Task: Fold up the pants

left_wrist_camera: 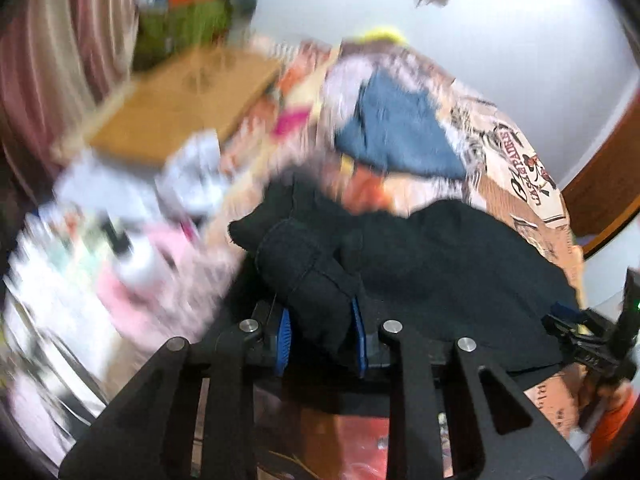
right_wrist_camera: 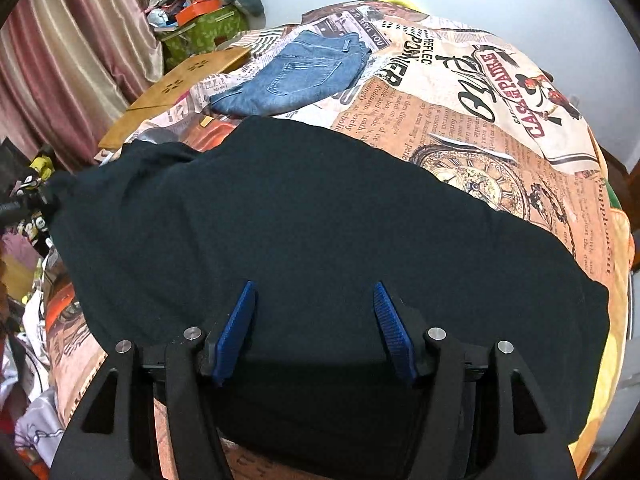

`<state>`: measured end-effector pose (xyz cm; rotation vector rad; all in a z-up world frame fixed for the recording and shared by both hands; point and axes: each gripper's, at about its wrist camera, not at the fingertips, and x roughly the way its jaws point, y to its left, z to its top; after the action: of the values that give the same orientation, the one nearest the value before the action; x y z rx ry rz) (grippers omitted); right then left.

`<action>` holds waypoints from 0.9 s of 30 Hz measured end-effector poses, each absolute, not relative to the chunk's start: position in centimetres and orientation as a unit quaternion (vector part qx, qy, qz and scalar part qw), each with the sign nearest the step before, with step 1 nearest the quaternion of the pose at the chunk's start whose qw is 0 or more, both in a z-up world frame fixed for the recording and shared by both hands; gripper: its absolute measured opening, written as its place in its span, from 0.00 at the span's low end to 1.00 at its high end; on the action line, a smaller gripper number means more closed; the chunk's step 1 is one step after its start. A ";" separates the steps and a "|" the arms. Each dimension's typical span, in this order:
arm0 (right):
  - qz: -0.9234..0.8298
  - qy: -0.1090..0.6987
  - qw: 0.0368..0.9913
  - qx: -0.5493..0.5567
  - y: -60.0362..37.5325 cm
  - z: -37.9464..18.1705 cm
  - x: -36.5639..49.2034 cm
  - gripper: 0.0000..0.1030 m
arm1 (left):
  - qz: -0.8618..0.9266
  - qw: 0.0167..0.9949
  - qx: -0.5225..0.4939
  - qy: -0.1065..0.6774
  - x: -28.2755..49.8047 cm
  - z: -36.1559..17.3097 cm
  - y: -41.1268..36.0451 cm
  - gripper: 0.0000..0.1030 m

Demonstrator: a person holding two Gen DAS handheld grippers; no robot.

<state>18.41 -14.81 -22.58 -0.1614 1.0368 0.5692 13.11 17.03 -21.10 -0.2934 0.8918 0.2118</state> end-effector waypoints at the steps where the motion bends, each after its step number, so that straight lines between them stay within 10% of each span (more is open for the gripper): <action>1: 0.268 0.488 0.827 -0.076 -14.8 -22.6 18.4 0.56 | 0.104 0.894 -0.119 0.420 13.0 -20.5 16.7 0.25; 16: 0.269 0.489 0.826 -0.079 -14.7 -22.6 18.4 0.57 | 0.108 0.834 -0.191 0.506 10.8 -30.1 19.3 0.32; 27: 0.278 0.477 0.824 -0.125 -13.3 -20.7 19.6 0.57 | 0.135 0.857 -0.163 0.470 12.0 -24.5 21.7 0.68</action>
<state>19.57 -13.26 -20.65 -0.2658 1.0139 0.5919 11.95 21.72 -24.49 -0.3415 0.9882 0.2843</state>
